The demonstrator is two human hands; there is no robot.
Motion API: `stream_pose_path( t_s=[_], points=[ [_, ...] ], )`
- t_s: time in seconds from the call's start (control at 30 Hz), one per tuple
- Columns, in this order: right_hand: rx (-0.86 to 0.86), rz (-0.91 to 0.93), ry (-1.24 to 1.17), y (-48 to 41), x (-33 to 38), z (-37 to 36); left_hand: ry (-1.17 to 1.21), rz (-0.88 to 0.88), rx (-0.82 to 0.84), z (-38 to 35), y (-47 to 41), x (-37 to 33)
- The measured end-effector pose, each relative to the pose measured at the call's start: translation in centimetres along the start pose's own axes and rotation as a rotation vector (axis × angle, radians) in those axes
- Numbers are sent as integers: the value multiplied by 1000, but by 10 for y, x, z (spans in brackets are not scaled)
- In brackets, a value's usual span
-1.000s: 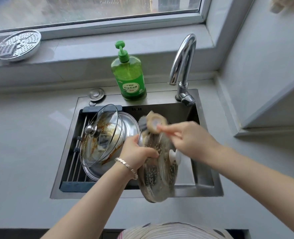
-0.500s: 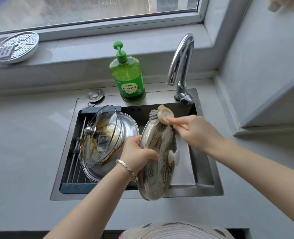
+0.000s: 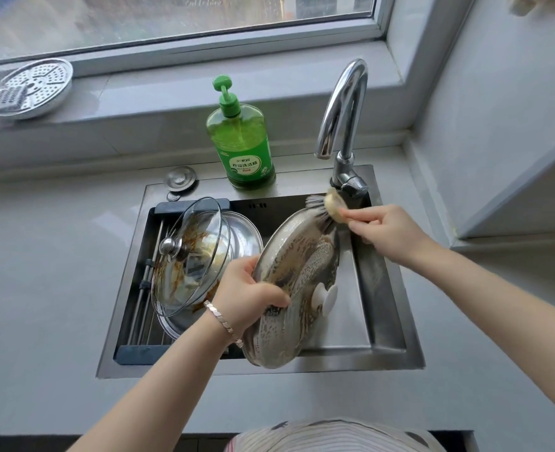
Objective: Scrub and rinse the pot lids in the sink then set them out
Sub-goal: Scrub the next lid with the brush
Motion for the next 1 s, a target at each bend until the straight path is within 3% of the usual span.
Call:
stream_pose_path(
  t_s=[0.17,0.33,0.47,0.63,0.77,0.93,1.0],
  points=[
    [71,114,-37,8,6,-15,93,-39,-3,0,-1,-1],
    [-74,-58,-75,-8,-15,6,100,-74,9,0,2,-1],
    [-13,105,-101,6,0,-17,147,-50,-25,3,-1,-2],
    [-131,-54,-163,-9,-19,-3,174,-64,-35,-1,3,-4],
    [-56,86,-109,11,-7,-29,255,-108,-72,7,1,-9],
    [-158,-63,-184,-2,-31,-26,287,-118,-80,3,5,-20],
    [-100,6,-193,6,-27,-38,299,-110,-152,4,3,-21]
  ],
)
Point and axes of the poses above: each hand's wrist, its own y-axis away from the middle knuckle, its own z-axis out of the back of the hand, x = y × z, the point moved 1 cm from there along -y, towards the middle knuckle, and after that the axes turned 14 degrees about x, right-handed, at the moved point
